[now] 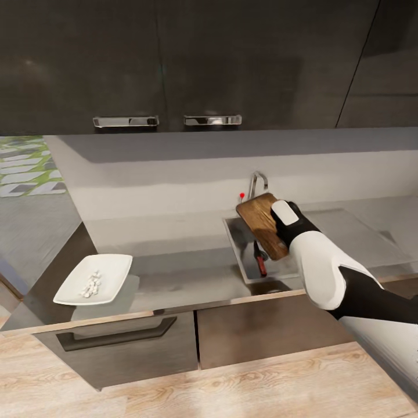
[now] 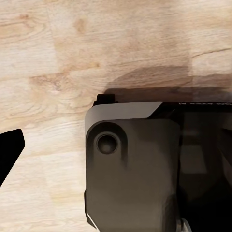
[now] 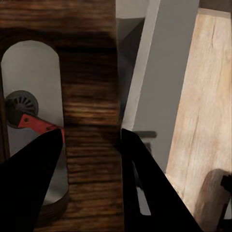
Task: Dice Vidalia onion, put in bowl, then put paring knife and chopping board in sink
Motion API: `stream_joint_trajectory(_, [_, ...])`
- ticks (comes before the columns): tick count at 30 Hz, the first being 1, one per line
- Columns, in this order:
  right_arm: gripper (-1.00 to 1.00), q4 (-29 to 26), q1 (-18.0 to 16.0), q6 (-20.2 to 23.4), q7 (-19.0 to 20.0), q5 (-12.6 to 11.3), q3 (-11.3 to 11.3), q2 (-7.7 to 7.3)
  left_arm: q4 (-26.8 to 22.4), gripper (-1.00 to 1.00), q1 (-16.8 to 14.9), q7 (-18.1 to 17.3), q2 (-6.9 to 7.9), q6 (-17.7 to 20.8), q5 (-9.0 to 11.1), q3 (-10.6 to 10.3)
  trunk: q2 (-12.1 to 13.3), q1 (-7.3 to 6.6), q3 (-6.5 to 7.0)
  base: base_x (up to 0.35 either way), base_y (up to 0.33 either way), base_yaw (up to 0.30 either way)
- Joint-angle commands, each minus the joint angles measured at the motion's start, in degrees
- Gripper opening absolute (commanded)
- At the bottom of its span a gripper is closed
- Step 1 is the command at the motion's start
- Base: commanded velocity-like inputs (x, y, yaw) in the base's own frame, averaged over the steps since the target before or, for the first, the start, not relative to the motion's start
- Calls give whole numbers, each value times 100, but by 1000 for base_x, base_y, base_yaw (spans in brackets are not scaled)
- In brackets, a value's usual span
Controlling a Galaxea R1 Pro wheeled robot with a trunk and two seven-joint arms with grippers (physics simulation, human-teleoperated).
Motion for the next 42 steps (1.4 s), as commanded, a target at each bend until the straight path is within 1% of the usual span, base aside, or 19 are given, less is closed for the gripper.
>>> stream_joint_trajectory(1, [-100, -12, -5, -32, -133, -134, 13, 12, 26, 100, -11, 7, -4, -44, 50, -49, -12, 3, -12, 0, -5, 0])
stream_joint_trajectory(5, [-100, -6, -5, -394, -386, -269, 23, 30, 26, 100, -11, 7, -4, -45, 52, -49, -12, 3, -12, 0, -75, 0])
stream_joint_trajectory(7, [-100, -4, -4, -451, -447, -292, 24, 52, 26, 100, -11, 7, -1, -45, 53, -49, -12, 3, -12, 3, -128, 0])
stream_joint_trajectory(10, [-100, 19, -5, -473, -469, -332, 24, 114, 23, 100, -11, 7, 3, -50, 54, -49, -12, 3, -12, 54, -139, 0])
stream_joint_trajectory(15, [-100, 47, -4, -478, -474, -345, 23, 172, 21, 100, -11, 7, 4, -53, 53, -49, -12, 3, -12, 71, -97, 0])
stream_joint_trajectory(18, [-100, 56, -4, -465, -442, -339, 24, 248, 23, 100, -11, 7, 4, -53, 54, -49, -12, 3, -12, 13, -17, 0])
stream_joint_trajectory(23, [-100, 71, -1, -445, -419, -333, 31, 272, 24, 100, -11, 7, 4, -53, 54, -49, -12, 3, -12, 2, -2, 0])
stream_joint_trajectory(28, [-100, 203, -5, -455, -429, -341, 30, 380, 22, 100, -11, 7, 4, -52, 54, -49, -12, 3, -12, 0, -8, 0])
stream_joint_trajectory(31, [-100, 219, -2, -464, -453, -340, 25, 383, 21, 100, -11, 7, 15, -58, 54, -43, -12, 3, -12, 72, -78, 0])
stream_joint_trajectory(36, [-100, 417, -5, -478, -438, -344, 19, 383, 18, 100, -11, 7, 36, -59, 54, -40, -12, 3, -12, 187, -15, 0])
stream_joint_trajectory(42, [-100, 444, -5, -478, -397, -337, 24, 383, 17, 100, -11, 7, 33, -56, 54, -42, -12, 3, -13, 40, -1, 0])
